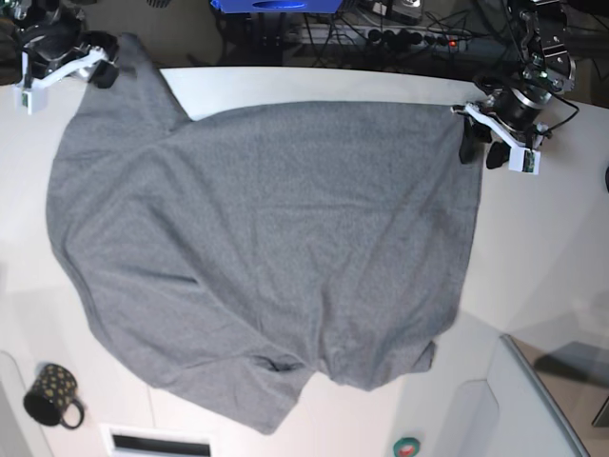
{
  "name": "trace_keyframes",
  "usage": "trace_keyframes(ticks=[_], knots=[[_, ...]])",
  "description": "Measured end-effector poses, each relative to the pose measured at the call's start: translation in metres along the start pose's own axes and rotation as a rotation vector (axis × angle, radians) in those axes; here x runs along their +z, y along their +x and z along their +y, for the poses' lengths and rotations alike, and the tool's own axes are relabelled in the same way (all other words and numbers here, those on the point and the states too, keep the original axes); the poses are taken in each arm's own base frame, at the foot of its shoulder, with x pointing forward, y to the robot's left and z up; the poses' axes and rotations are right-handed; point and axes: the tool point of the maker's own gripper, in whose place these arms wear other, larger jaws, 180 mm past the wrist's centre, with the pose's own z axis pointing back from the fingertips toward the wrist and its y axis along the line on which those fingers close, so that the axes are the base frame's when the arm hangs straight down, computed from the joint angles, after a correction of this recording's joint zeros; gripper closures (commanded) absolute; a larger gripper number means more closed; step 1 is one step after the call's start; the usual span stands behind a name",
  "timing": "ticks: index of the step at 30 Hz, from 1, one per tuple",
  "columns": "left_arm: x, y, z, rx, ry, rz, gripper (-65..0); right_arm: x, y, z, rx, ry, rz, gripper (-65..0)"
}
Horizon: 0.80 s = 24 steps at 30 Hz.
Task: Layout the t-shirt on the table in an organized manner, then fold the t-shirt properly
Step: 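Pull the shirt corners apart with both grippers to straighten the edge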
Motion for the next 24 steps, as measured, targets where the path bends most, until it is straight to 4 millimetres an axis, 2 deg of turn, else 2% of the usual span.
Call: trace_keyframes(ticks=[1,3,6,7,9,11,12,13,17,19,21,24], knots=[[0.000,0.001,0.000,0.011,-0.002,-0.007,-47.4,-0.004,0.020,-0.002,0.024,0.009,-0.052,-28.5],[-0.001,0.008,0.001,0.027,-0.005,-0.029,-49.0,-0.022,0.063,-0.002,0.072,0.030,-0.125,-28.5],[-0.010,0.022,-0.005,0.029,-0.016,-0.063,-41.0,-0.053,0.105,0.002,0.132,0.082,-0.124,-28.2],[-0.017,0.030,-0.009,0.028,-0.028,-0.076,-35.2,-0.063,0.116,0.000,0.131,0.086,-0.122,-26.9],[-0.027,0.046,-0.019,0.005,-0.063,-0.101,-20.6,-0.085,0.127,-0.005,0.119,0.086,-0.098,-18.2],[-0.033,0.056,-0.027,0.005,-0.086,-0.129,0.0,-0.103,0.139,-0.010,0.107,0.083,-0.094,-5.4],[-0.035,0.055,-0.032,0.001,-0.097,-0.125,0.0,-0.110,0.146,-0.012,0.108,0.084,-0.096,-0.8],[-0.036,0.053,-0.035,-0.009,-0.104,-0.113,0.0,-0.116,0.150,-0.013,0.116,0.082,-0.089,-0.2],[-0.045,0.039,-0.037,-0.019,-0.112,-0.049,0.0,-0.139,0.165,-0.017,0.120,0.071,-0.088,-2.1],[-0.056,0.029,-0.036,-0.047,-0.113,-0.001,0.0,-0.150,0.158,-0.022,0.113,0.059,-0.052,-2.1],[-0.067,0.020,-0.033,-0.028,-0.103,0.013,0.0,-0.154,0.162,-0.029,0.071,0.065,-0.085,-2.1],[-0.076,0.020,-0.031,0.014,-0.103,-0.032,0.0,-0.158,0.170,-0.044,0.005,0.017,-0.154,-2.1]])
